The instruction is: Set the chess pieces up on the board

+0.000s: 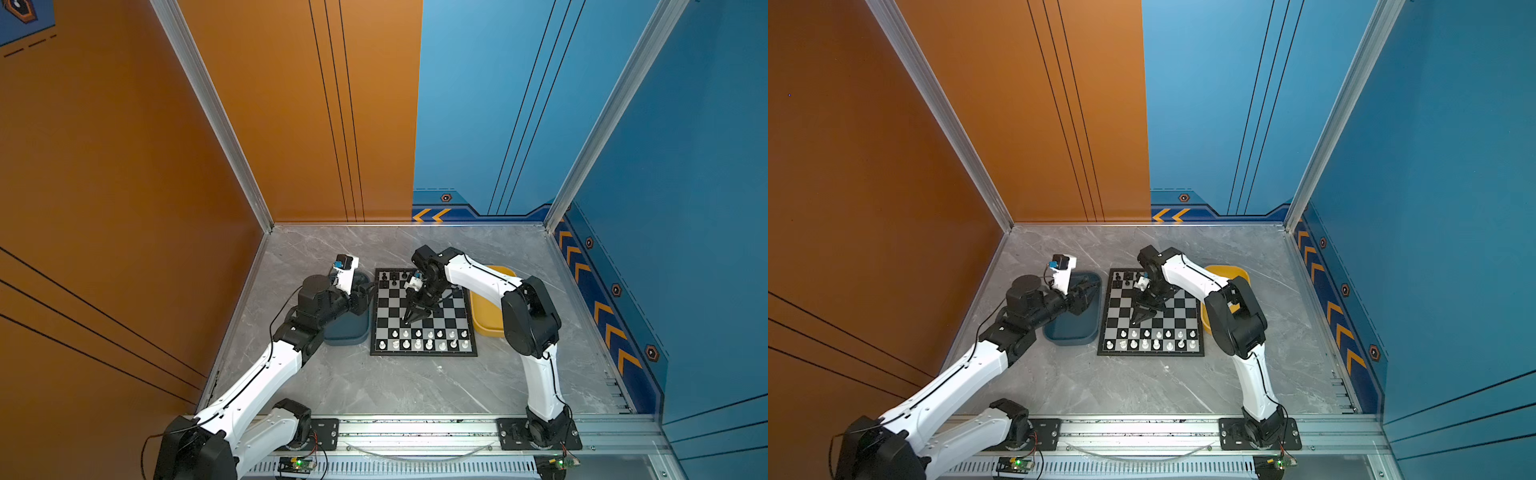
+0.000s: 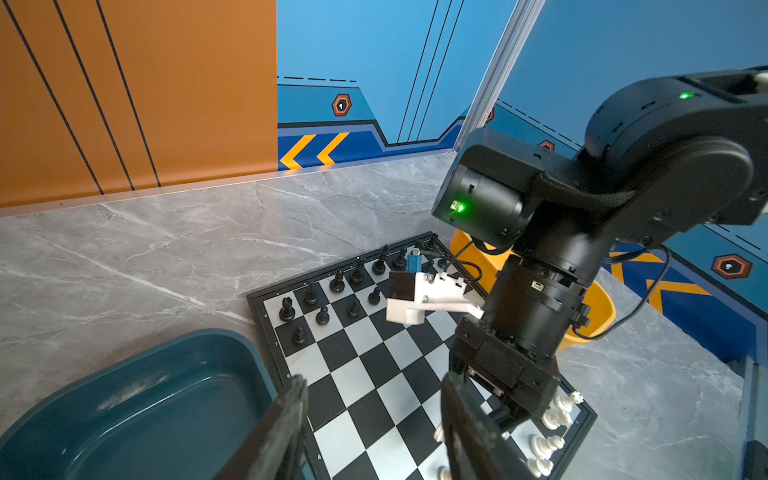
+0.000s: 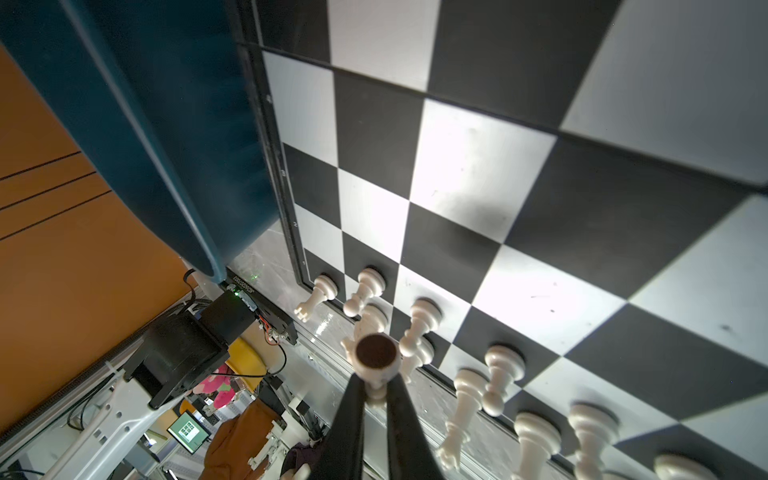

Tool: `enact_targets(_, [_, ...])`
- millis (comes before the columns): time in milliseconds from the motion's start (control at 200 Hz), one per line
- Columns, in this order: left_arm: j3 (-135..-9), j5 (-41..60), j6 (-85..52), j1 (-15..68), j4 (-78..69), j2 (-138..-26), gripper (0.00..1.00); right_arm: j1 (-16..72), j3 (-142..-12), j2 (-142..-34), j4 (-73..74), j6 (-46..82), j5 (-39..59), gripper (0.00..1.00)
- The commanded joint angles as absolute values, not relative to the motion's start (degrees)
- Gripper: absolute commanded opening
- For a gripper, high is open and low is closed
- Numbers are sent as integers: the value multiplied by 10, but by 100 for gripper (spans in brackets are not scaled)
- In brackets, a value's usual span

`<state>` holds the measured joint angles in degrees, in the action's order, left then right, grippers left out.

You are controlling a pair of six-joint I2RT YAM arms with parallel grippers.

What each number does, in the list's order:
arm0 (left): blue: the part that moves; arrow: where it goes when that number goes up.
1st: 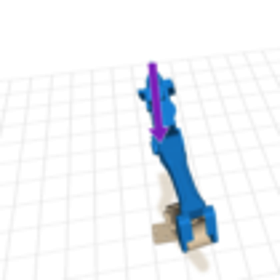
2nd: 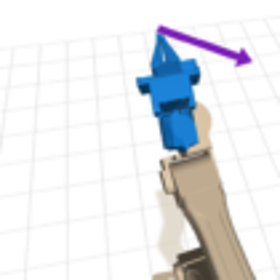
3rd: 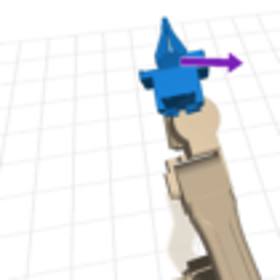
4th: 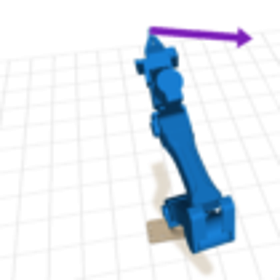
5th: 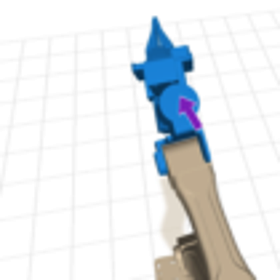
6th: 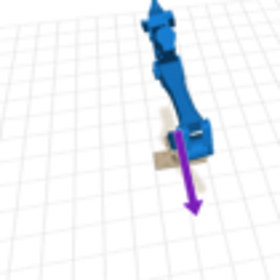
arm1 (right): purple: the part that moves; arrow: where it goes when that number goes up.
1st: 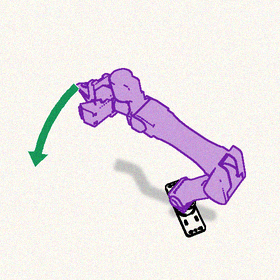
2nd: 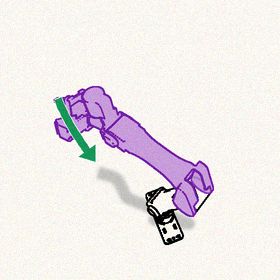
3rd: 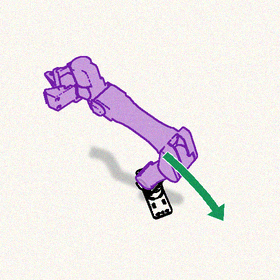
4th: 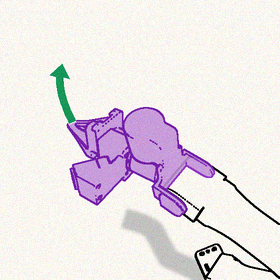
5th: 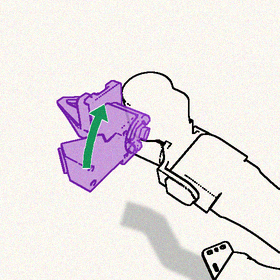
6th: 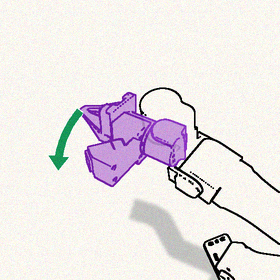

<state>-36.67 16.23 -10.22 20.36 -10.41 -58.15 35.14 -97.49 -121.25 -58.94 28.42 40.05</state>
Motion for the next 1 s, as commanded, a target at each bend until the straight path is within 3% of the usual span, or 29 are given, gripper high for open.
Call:
enact_targets(0, [-372, 187, -111, 192, -103, -573, 53, 348, -993, -1213, -643, 290, 386, 13])
enact_targets(731, [-363, 201, -115, 171, -113, -571, 53, 349, -1026, -1242, -652, 310, 369, 19])
enact_targets(996, [-361, 201, -116, 171, -114, -564, 54, 345, -1060, -1203, -672, 310, 335, 20])
